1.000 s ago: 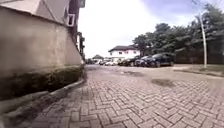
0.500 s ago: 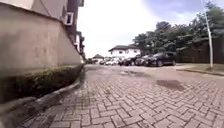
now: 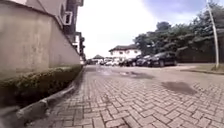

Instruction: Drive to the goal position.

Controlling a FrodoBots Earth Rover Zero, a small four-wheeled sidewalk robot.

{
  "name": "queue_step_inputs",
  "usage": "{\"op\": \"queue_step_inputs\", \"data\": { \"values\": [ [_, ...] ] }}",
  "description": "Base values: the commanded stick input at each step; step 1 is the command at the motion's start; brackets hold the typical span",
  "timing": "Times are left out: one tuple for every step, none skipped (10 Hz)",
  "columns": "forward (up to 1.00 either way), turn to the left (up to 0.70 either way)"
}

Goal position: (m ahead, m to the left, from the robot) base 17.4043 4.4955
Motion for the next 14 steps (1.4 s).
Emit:
{"op": "queue_step_inputs", "data": {
  "values": [
    [0.69, 0.03],
    [0.69, 0.03],
    [0.69, 0.03],
    [0.69, 0.03],
    [0.69, 0.08],
    [0.69, 0.19],
    [0.69, 0.30],
    [0.69, 0.28],
    [0.69, 0.17],
    [0.69, 0.03],
    [0.69, 0.03],
    [0.69, 0.03],
    [0.69, 0.03],
    [0.69, 0.03]
  ]
}}
